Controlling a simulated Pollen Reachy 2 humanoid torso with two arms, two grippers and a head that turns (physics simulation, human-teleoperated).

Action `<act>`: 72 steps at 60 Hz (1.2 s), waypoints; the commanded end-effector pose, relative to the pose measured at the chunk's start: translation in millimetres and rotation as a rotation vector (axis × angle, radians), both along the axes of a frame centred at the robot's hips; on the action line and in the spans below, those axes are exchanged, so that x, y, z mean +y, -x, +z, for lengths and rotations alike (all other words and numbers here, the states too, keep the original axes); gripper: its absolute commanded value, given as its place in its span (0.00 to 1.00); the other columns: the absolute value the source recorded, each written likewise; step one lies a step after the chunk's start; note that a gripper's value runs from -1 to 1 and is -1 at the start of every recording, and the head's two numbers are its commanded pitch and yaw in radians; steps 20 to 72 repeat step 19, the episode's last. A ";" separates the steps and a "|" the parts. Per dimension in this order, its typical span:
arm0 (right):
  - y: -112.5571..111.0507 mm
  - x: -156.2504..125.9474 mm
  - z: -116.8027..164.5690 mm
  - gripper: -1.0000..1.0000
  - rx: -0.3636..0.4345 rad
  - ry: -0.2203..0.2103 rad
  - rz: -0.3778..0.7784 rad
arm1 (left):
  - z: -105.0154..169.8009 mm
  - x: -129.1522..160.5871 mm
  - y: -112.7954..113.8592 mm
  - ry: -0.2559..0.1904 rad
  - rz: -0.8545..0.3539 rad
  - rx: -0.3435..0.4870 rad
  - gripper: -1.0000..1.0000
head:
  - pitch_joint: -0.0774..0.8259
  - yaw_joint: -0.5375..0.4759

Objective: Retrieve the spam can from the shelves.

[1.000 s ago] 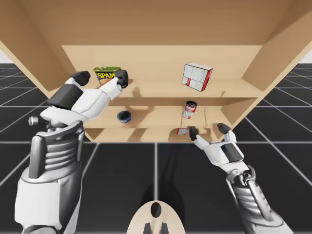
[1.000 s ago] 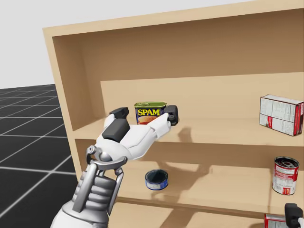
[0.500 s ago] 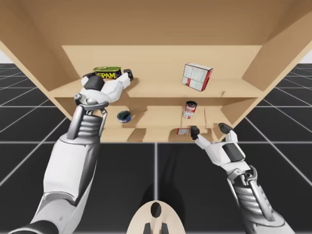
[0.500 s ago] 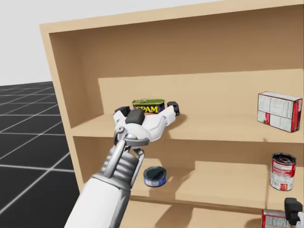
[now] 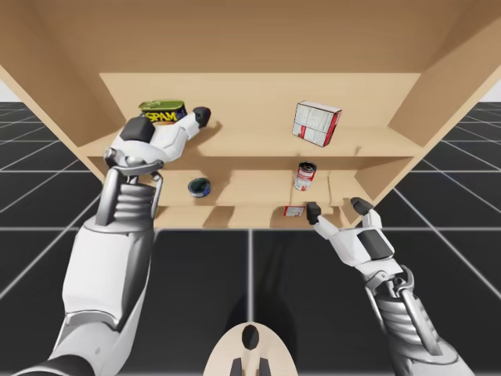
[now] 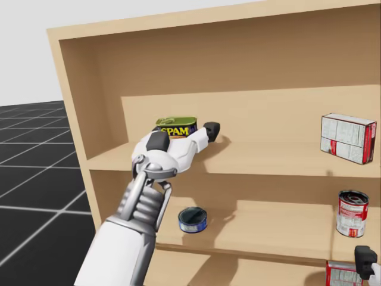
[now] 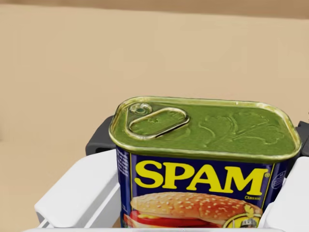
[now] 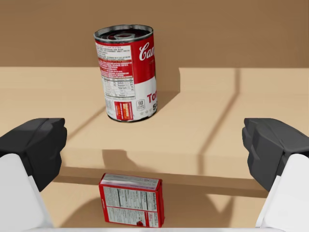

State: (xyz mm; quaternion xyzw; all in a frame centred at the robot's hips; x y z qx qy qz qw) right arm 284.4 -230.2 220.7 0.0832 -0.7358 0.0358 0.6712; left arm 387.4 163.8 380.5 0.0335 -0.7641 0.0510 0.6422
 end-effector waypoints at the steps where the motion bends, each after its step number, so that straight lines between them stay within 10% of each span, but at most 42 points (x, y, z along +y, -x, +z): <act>1: 0.6 2.2 -0.6 0.00 0.002 -0.014 0.002 | 26.8 -19.5 26.0 0.075 -0.096 0.073 1.00 | 0.29 0.78; 19: 2.6 2.3 0.6 0.00 -0.003 -0.016 0.003 | 12.1 -11.3 92.0 0.004 -0.120 0.025 1.00 | 0.29 0.79; 72: 2.6 2.3 0.6 0.00 -0.003 -0.016 0.003 | 12.1 -11.3 92.0 0.004 -0.120 0.025 1.00 | 0.29 0.79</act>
